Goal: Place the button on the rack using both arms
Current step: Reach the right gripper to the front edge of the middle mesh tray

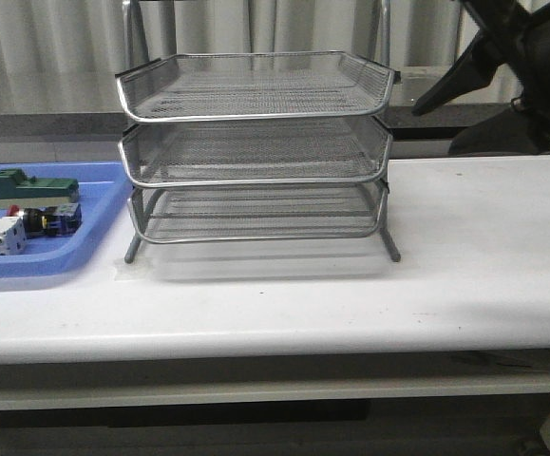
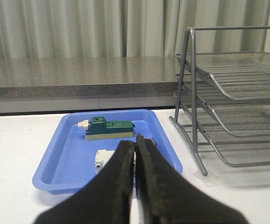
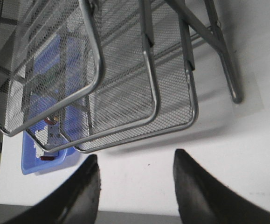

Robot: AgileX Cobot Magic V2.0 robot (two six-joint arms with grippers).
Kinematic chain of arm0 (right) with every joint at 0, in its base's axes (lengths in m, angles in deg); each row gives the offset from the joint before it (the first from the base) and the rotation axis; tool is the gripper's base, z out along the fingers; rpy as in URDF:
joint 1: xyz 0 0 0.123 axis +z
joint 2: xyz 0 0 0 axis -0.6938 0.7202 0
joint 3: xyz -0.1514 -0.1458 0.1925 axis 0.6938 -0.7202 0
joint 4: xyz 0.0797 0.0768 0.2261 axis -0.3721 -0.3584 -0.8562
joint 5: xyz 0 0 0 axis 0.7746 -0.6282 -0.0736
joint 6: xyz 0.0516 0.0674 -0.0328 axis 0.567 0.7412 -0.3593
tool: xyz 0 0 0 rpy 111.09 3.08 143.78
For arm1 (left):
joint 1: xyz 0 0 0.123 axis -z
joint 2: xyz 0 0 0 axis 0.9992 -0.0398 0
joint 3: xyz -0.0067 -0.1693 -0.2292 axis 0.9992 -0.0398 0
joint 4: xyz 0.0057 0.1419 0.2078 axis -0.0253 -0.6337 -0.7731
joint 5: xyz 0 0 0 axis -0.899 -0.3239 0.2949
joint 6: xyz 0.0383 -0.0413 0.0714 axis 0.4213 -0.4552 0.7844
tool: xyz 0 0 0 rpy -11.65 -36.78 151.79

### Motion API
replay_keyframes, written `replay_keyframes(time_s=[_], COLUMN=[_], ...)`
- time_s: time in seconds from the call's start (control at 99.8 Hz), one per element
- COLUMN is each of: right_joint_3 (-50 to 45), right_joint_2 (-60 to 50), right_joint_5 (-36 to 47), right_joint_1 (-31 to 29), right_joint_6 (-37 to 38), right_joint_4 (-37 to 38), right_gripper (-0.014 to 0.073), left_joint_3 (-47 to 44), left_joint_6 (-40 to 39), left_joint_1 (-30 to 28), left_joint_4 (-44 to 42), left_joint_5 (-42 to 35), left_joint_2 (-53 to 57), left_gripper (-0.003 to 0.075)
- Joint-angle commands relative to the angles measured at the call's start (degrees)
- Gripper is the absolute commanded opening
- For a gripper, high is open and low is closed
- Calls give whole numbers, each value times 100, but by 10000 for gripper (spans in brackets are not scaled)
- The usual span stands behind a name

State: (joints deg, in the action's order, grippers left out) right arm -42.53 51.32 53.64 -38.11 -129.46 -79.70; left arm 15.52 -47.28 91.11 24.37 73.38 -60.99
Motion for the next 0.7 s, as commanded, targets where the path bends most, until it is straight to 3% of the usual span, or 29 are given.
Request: replay_keyframes(time_s=[0.0,0.18,0.692], right_joint_3=[193,293,1201], right_joint_2=[143,790,1712], right_joint_5=[-274,-714,-1194], right_joint_1=[-3,-3,-3], right_joint_6=[-773,-1203,-1258], right_joint_4=[-958,-1493,-1565], right_gripper=[381,381,381], left_joint_3=[-258,-258,-258], left_joint_6=[-51,-51,-51], left_joint_1=[-16,-16,-16], left_joint_4=[-6,-6,-6], left_joint_5=[-415,-415,-415], left_joint_2=[169,169,169], left_gripper=[4,4,4])
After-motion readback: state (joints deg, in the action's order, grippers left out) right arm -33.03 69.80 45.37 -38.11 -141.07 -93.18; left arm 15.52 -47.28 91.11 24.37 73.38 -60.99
